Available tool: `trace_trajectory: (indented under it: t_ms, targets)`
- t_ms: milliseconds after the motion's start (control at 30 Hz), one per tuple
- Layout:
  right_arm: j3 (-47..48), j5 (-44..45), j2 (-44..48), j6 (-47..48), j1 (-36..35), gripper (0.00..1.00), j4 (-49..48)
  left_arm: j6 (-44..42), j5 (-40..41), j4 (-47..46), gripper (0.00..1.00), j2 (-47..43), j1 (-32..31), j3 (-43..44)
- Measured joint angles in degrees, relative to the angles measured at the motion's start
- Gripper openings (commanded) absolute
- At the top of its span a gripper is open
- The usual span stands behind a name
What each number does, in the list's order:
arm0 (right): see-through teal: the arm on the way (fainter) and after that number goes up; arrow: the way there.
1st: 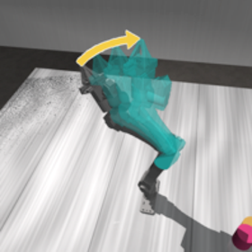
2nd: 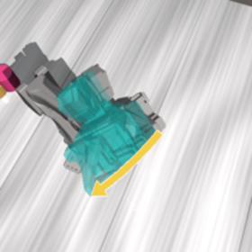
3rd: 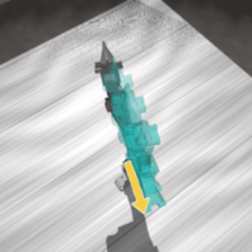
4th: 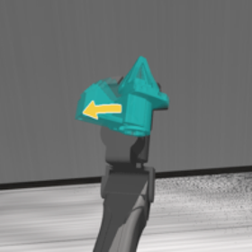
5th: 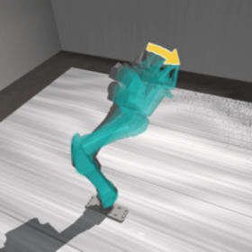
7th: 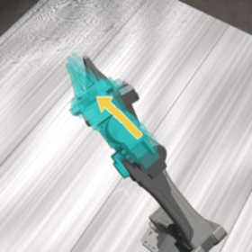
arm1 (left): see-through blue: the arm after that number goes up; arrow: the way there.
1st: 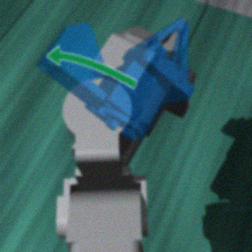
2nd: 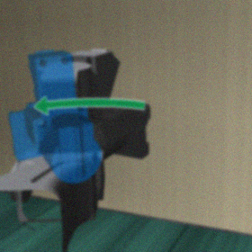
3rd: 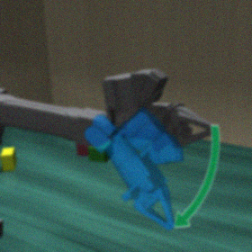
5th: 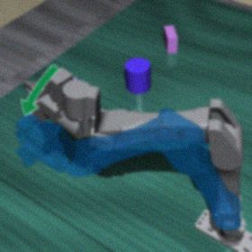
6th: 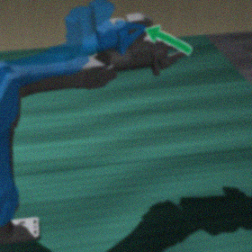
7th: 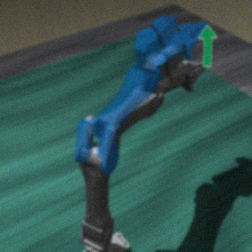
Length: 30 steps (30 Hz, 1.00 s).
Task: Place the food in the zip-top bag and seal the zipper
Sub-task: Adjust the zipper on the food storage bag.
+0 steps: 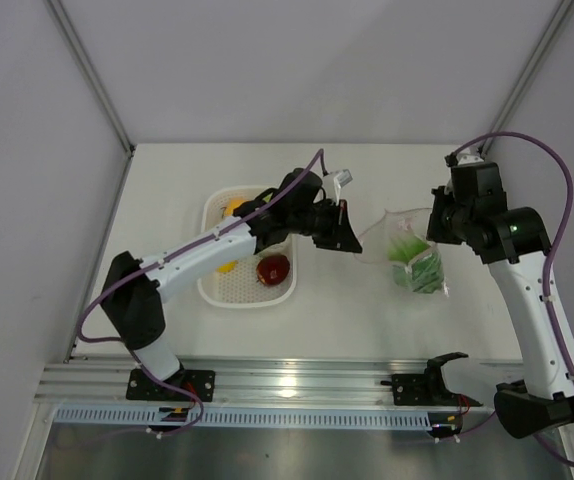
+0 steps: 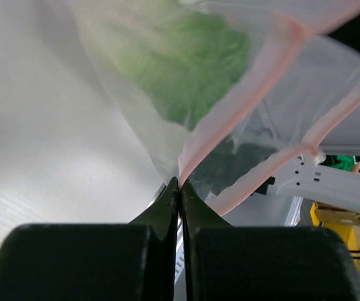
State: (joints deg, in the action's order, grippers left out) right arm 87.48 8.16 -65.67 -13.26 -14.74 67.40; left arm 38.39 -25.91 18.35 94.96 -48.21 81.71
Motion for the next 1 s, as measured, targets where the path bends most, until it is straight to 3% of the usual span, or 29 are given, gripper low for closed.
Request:
trace_trajectory:
  t_ms: [133, 233, 267, 333, 367, 433, 467, 567, 800, 900, 1000]
  targets:
    - [-5.7, -0.2, 0.35, -0.26, -0.04, 0.0, -1.4, 0.15, -2.08, 0.79, 0.01, 5.77, -0.04, 7.58]
    - [-10.62, -0.52, -0.35, -0.66, -0.57, 0.0, -2.19, 0.17, -2.43, 1.09, 0.02, 8.13, -0.04, 8.55]
    - [-11.61, -0.59, -0.55, -0.68, -0.83, 0.0, -2.25, 0.15, -2.4, 1.42, 0.14, 8.48, -0.04, 8.28]
    - [-12.39, -0.66, -0.61, -0.66, -1.07, 0.0, -2.36, -0.2, -2.25, 1.9, 0.29, 8.55, -0.04, 7.58]
    - [-12.39, -0.63, -0.59, -0.66, -1.16, 0.0, -2.58, -0.39, -2.08, 2.08, 0.5, 8.52, -0.04, 7.45]
    - [-12.39, -0.66, -0.5, -0.63, -1.16, 0.0, -2.97, -1.49, -1.22, 2.29, 0.68, 8.24, -0.04, 7.13]
    - [-12.39, -0.66, -0.5, -0.63, -1.16, 0.0, -3.02, -1.55, -0.72, 2.4, 0.82, 7.8, -0.04, 6.69]
    - [-12.39, -0.7, -0.5, -0.63, -1.16, 0.0, -3.06, -3.89, 2.05, 2.49, 0.96, 3.78, -0.04, 3.26]
    - [-12.39, -1.57, -0.5, -0.63, -1.44, 0.0, -3.74, -9.42, 11.02, 2.1, 1.0, -17.35, 1.05, -6.19]
    - [-12.39, -1.79, -0.5, -0.63, -1.73, 0.0, -3.98, -9.42, 13.2, 1.77, 1.0, -25.79, 5.66, -10.08]
    - [-12.39, -1.99, -0.5, -0.63, -2.05, 0.0, -4.02, -9.05, 14.19, 2.43, 0.99, -28.3, 11.91, -13.05]
